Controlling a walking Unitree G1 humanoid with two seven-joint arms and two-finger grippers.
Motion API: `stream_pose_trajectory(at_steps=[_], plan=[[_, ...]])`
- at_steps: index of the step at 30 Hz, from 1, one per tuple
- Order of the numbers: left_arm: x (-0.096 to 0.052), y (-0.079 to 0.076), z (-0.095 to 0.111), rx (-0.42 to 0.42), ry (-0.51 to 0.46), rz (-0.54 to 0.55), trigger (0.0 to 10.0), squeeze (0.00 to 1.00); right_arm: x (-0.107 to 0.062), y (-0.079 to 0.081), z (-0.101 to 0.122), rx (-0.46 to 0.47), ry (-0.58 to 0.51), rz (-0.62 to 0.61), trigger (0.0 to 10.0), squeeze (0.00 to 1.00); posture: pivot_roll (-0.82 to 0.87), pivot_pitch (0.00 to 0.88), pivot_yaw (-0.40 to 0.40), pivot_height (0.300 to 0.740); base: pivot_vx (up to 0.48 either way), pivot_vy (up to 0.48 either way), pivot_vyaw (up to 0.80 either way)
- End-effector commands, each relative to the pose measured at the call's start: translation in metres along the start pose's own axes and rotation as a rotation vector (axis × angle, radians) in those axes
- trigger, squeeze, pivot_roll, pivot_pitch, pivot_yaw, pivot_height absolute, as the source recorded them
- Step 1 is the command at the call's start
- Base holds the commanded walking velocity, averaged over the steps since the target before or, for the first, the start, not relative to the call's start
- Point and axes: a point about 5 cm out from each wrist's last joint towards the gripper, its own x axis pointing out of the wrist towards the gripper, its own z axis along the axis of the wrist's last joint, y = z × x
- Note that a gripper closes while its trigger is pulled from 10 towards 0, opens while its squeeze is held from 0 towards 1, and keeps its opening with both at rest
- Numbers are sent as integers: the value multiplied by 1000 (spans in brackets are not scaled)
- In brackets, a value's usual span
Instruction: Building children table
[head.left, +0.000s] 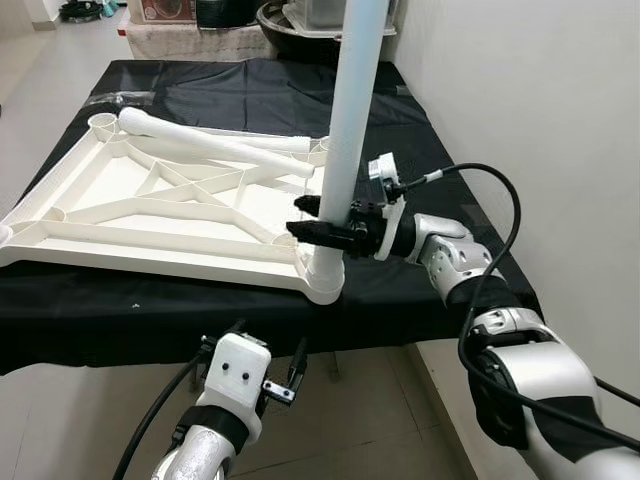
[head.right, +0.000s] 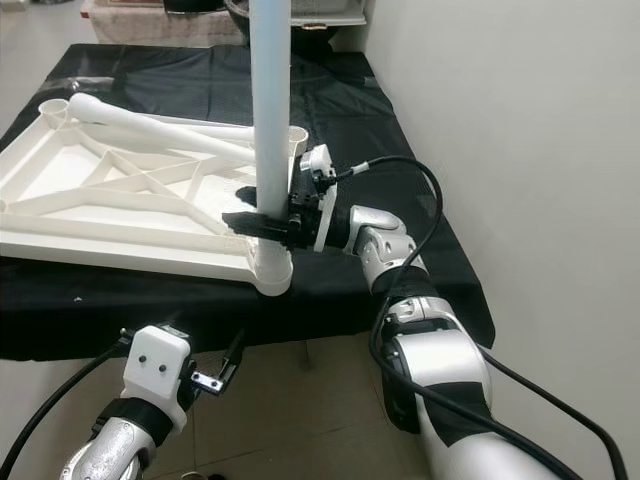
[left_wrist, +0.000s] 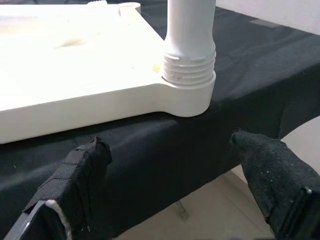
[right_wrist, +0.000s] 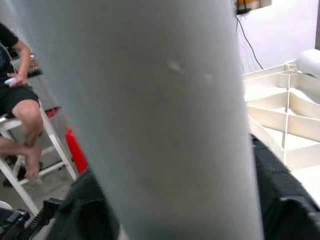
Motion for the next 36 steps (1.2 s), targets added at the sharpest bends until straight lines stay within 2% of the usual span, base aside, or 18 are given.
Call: stream_pose_trajectory(at_steps=[1, 9, 10, 11, 12, 13, 14, 15, 18, 19, 21, 23, 24, 28, 33, 34, 35, 36], plan=[[-3, 0, 0, 7, 10, -1, 10000, 0, 7, 2, -7, -6, 25, 14, 0, 0, 185, 198, -83, 740, 0, 0, 0], [-1, 1, -1, 9, 15, 2, 10000, 0, 3, -3, -7, -81, 13, -110, 0, 0, 174, 187, -78, 740, 0, 0, 0], [0, 1, -1, 9, 16, 1, 10000, 0, 0, -6, -8, -88, 8, -183, 0, 0, 167, 179, -75, 740, 0, 0, 0], [2, 1, -2, 10, 18, -1, 10000, 0, -4, -13, -9, -79, -6, -317, 0, 0, 161, 169, -74, 740, 0, 0, 0], [2, 1, -2, 10, 18, -1, 10000, 0, -4, -13, -9, -79, -6, -317, 0, 0, 161, 169, -74, 740, 0, 0, 0], [3, 1, -3, 10, 19, -1, 10000, 0, -8, -18, -10, -69, -15, -411, 0, 0, 160, 167, -74, 740, 0, 0, 0], [5, 2, -3, 11, 19, -3, 10000, 0, -16, -25, -11, -68, -27, -588, 0, 0, 153, 158, -73, 740, 0, 0, 0], [5, 2, -3, 11, 19, -3, 10000, 0, -16, -25, -11, -68, -27, -588, 0, 0, 153, 158, -73, 740, 0, 0, 0], [8, 2, -5, 14, 19, -6, 10000, 0, -37, -35, -19, -79, -22, -950, 0, 0, 137, 145, -65, 740, 0, 0, 0], [8, 2, -5, 14, 19, -6, 10000, 0, -37, -35, -19, -79, -22, -950, 0, 0, 137, 145, -65, 740, 0, 0, 0], [11, 3, -7, 18, 20, -9, 10000, 0, -61, -34, -34, -75, -41, -1349, 0, 0, 126, 122, -64, 740, 0, 0, 0], [12, 3, -7, 19, 20, -11, 10000, 0, -73, -28, -42, -63, -59, -1549, 0, 0, 126, 122, -64, 740, 0, 0, 0], [12, 3, -7, 19, 20, -11, 10000, 0, -73, -28, -42, -63, -59, -1549, 0, 0, 126, 122, -64, 740, 0, 0, 0], [16, 3, -9, 26, 20, -13, 10000, 0, -57, -9, -52, 24, -163, -1784, 0, 0, 129, 100, -67, 740, 0, 0, 0], [16, 2, -9, 27, 19, -13, 10000, 0, -37, -7, -54, 74, -186, -1830, 0, 0, 133, 98, -72, 740, 0, 0, 0], [17, 2, -9, 27, 19, -13, 10000, 0, -30, -7, -55, 77, -176, -1815, 3451, 0, 133, 95, -70, 740, 0, 0, 0], [17, 2, -9, 26, 19, -14, 10000, 0, -24, -6, -55, 76, -170, -1809, 10000, 0, 130, 90, -72, 740, 0, 0, 0], [17, 2, -10, 26, 18, -15, 10000, 0, -20, -5, -54, 68, -178, -1794, 10000, 882, 130, 89, -74, 740, 0, 0, 0]])
